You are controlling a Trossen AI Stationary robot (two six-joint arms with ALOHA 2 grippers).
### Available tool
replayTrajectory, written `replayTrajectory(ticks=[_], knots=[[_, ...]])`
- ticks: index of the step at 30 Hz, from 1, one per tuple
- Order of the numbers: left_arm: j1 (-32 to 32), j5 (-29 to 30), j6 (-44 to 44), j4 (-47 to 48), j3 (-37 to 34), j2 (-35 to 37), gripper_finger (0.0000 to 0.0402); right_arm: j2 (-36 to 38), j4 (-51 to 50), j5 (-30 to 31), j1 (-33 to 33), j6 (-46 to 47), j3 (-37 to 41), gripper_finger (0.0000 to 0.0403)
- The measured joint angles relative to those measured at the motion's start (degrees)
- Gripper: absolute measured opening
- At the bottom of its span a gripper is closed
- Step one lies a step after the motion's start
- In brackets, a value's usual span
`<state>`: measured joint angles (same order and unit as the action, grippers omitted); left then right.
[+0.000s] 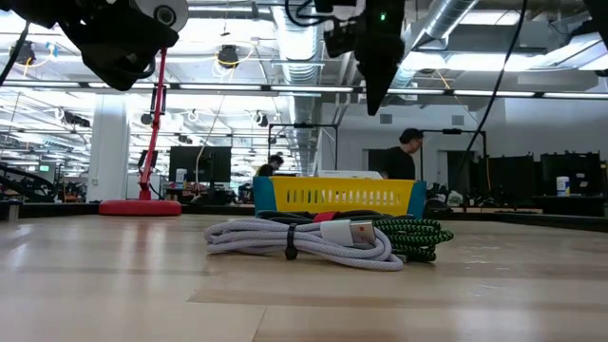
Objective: Pick and place items into bin
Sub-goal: Put the black charger cable into the bottom blue basket
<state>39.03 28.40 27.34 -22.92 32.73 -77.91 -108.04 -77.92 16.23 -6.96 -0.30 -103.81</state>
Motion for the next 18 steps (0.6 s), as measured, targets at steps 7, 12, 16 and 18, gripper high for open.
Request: replayTrajectory(ticks=[7,12,16,18], knots=[[0.0,0.4,0.1,0.0,0.0,0.0,0.0178,0.0,0.8,-9.4,7.9,4.0,0.0,0.0102],[0.0,0.5,0.1,-0.1,0.0,0.0,0.0178,0.0,4.2,-10.3,14.2,6.6,0.0,0.0102],[0.0,0.6,0.1,-0.1,0.0,0.0,0.0178,0.0,7.9,-10.5,18.6,9.8,0.0,0.0102],[0.0,0.6,0.1,-0.1,0.0,0.0,0.0178,0.0,9.3,-11.2,20.6,10.8,0.0,0.0102]])
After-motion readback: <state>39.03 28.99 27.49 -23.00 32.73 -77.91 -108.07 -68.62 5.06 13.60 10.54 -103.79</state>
